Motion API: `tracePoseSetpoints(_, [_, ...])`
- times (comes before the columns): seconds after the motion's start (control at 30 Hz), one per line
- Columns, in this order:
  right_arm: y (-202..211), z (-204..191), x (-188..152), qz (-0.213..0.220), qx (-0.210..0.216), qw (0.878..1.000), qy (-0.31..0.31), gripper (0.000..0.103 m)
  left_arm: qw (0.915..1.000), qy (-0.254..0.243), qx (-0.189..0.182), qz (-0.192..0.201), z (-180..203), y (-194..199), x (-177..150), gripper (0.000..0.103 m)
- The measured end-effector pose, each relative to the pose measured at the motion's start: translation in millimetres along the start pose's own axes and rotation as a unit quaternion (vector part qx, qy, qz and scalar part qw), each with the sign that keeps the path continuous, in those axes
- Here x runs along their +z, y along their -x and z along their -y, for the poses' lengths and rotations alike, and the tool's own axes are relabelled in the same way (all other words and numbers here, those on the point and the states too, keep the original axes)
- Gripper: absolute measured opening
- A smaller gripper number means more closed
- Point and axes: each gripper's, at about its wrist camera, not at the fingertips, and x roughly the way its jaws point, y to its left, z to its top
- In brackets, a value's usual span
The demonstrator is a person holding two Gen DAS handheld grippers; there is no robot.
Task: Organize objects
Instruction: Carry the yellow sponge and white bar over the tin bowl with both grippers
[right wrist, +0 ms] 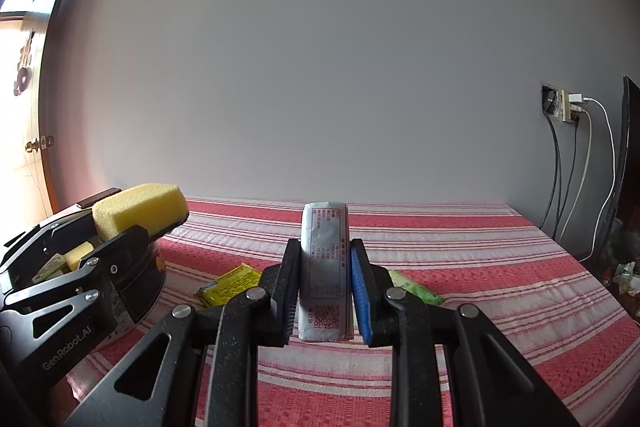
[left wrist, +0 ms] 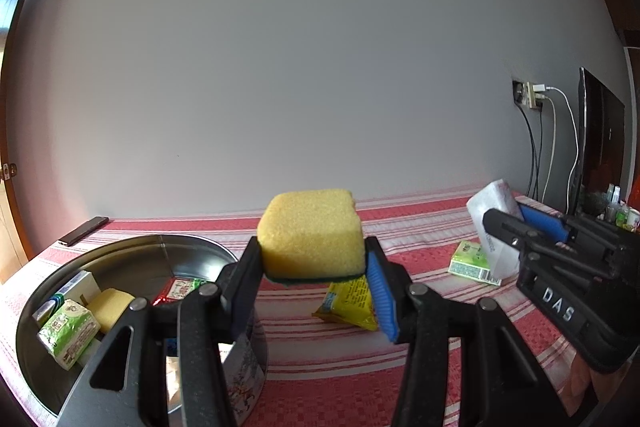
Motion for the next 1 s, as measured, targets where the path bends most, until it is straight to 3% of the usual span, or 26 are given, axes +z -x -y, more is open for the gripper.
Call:
tracePoseSetpoints(0.5, [2, -16, 1, 0.001, 0.017, 1.0, 0.002, 0.026, 0.9986, 0.023, 0.038, 0.027, -13, 14, -3, 0.05])
tracePoseSetpoints(1.0, [-4, -20, 2, -0.005, 0.029, 1.0, 0.001, 0.026, 0.9968, 0.032, 0.053, 0.05, -30, 30, 1, 0.05])
